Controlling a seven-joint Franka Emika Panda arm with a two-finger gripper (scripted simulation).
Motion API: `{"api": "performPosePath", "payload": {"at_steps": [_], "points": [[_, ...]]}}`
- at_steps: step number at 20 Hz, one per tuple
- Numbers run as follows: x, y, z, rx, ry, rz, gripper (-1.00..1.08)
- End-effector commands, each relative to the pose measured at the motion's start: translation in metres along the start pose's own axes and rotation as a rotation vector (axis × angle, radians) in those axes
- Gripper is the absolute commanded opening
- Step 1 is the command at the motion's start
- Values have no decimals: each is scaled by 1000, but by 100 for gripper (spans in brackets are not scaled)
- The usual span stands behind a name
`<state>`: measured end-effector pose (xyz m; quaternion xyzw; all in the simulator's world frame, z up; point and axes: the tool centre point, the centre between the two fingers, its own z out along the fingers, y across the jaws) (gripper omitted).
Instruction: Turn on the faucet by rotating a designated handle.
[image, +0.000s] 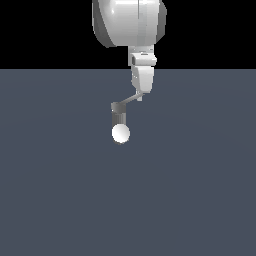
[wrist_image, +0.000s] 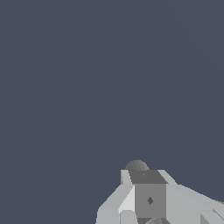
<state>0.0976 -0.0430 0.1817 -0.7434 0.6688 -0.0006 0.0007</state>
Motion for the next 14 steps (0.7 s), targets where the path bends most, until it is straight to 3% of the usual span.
{"api": "performPosePath", "payload": {"at_steps": [1, 14], "points": [[1, 8, 0, -2, 0, 0, -100], [4, 45, 0, -2, 0, 0, -100]]}}
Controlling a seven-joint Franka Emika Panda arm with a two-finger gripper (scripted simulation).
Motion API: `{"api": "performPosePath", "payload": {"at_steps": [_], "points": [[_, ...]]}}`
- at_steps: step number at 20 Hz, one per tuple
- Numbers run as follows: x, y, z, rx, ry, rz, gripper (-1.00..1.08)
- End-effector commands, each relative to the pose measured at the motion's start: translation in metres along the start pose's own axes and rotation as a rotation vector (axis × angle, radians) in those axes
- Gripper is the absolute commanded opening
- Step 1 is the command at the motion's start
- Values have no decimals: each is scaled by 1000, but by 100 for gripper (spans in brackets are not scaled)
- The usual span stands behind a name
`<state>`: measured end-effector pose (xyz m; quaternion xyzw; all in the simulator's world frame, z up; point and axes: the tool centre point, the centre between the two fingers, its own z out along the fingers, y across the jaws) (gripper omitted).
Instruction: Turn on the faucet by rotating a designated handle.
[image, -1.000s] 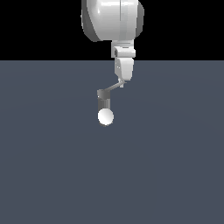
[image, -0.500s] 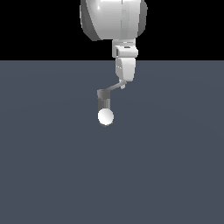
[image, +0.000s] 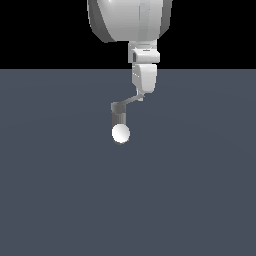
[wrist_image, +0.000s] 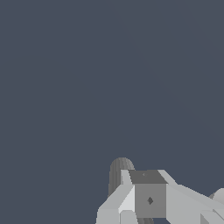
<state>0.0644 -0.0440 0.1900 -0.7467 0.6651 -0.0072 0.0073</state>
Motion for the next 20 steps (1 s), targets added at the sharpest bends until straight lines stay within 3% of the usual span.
{"api": "performPosePath", "payload": {"at_steps": [1, 5, 6, 20], "points": [[7, 15, 8, -21, -1, 11, -100], [8, 24, 8, -21, -1, 11, -100], [-2, 10, -6, 12, 2, -6, -100], [-25, 54, 2, -8, 0, 4, -100]]}}
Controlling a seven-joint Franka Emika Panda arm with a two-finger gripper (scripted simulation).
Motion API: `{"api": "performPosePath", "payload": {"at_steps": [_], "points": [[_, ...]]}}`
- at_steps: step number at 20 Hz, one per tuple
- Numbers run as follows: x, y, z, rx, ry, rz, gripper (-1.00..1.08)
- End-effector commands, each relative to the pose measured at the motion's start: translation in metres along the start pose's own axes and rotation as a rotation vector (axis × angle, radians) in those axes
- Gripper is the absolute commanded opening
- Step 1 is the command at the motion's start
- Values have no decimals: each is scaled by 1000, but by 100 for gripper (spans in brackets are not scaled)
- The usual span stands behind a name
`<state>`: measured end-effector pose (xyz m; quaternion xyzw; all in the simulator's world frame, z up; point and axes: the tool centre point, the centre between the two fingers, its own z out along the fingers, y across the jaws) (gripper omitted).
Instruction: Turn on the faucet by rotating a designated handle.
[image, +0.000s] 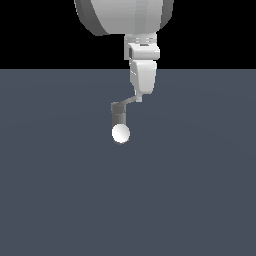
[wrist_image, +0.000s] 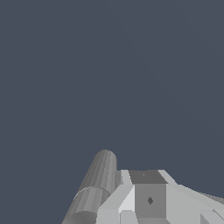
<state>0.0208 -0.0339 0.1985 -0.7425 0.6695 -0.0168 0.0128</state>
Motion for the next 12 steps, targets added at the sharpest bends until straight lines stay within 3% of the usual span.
{"api": "performPosePath", "payload": {"at_steps": [1, 8, 9, 10, 12], "points": [[-11, 16, 12, -30, -7, -7, -100], [-24, 40, 15, -41, -8, -2, -100], [-24, 40, 15, -41, -8, -2, -100], [-15, 28, 1, -8, 0, 7, -100], [-27, 31, 3, -13, -1, 6, -100]]}}
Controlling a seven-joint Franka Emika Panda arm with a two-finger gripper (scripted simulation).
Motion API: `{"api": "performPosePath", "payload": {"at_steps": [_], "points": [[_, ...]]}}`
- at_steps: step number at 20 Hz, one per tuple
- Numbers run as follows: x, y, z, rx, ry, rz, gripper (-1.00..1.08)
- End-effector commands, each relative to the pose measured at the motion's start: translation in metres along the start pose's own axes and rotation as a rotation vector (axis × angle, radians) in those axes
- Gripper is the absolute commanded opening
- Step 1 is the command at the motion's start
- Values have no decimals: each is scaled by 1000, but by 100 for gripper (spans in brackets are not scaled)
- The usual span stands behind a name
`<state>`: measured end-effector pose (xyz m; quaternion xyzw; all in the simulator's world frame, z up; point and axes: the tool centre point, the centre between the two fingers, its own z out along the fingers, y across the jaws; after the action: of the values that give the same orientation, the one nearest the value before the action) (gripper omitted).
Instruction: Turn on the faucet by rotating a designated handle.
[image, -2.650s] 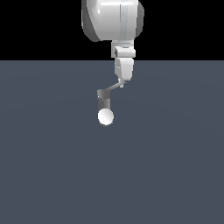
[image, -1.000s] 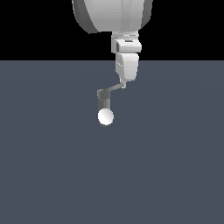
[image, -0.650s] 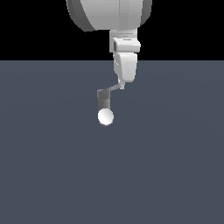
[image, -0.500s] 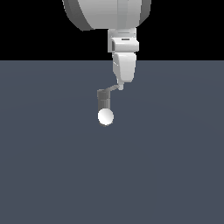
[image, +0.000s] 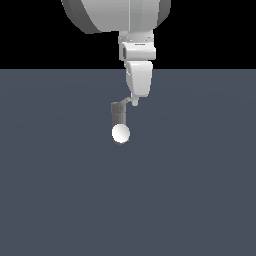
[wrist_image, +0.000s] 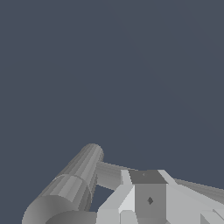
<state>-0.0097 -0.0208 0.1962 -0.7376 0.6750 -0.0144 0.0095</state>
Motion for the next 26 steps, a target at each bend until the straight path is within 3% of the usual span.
{"api": "performPosePath", "payload": {"at_steps": [1, 10, 11, 12, 26], "points": [[-17, 3, 3, -8, -3, -9, -100], [-75, 16, 13, -32, -8, -16, -100], [-75, 16, 13, -32, -8, -16, -100], [-43, 7, -1, -1, 2, 29, -100], [-108, -20, 10, -24, -6, -3, -100]]}}
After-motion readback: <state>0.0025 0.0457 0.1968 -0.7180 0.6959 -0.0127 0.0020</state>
